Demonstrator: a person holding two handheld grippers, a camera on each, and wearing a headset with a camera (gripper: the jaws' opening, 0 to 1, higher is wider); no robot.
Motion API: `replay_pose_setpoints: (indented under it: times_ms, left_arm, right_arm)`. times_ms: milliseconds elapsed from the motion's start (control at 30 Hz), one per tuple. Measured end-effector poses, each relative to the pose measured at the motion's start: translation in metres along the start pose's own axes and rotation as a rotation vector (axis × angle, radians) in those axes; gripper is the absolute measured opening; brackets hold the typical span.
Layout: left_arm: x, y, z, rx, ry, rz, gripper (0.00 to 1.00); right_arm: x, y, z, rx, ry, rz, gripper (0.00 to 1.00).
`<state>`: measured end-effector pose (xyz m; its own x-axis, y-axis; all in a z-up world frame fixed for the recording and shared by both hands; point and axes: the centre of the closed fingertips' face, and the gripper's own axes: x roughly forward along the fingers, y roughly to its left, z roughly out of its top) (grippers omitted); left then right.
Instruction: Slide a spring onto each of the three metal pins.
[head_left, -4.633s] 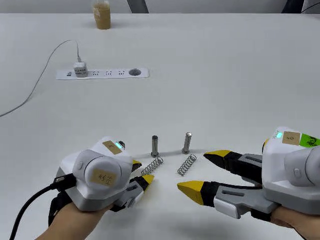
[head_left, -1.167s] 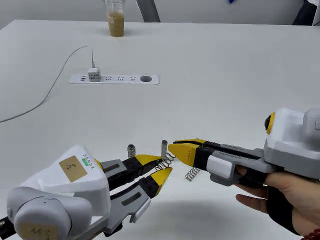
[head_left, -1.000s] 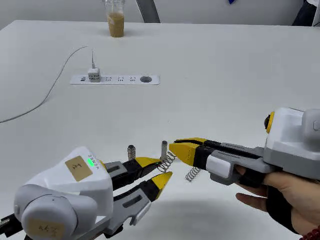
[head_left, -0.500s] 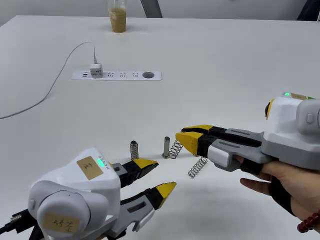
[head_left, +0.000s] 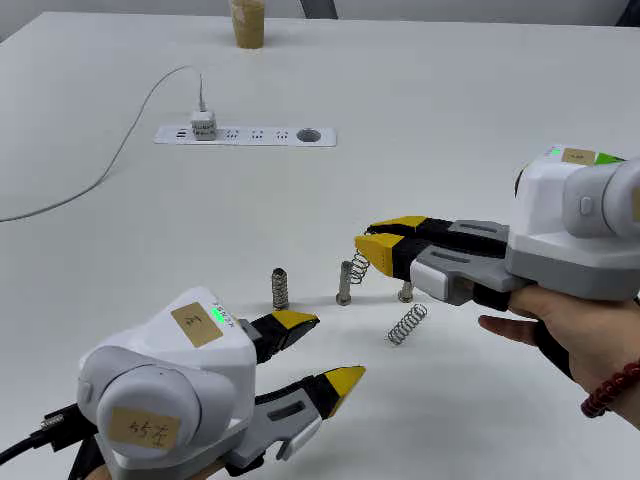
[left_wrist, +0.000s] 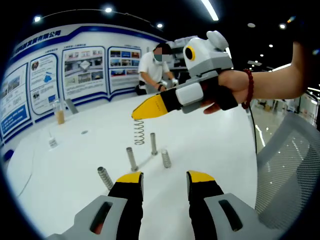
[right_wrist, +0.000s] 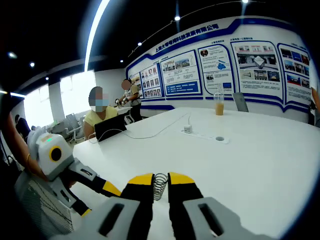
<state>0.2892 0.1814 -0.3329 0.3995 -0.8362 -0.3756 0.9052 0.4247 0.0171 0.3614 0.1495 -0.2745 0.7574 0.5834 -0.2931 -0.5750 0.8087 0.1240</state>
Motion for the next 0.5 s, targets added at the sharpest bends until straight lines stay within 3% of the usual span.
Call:
replay_pose_setpoints:
  times_ms: [500]
  left_arm:
    - [0.0,0.002,-0.005,-0.041,0.016,0.006,0.42]
  right_arm:
    - [0.02,-0.014,-0.004,-0.099,0.031,-0.029,0.11]
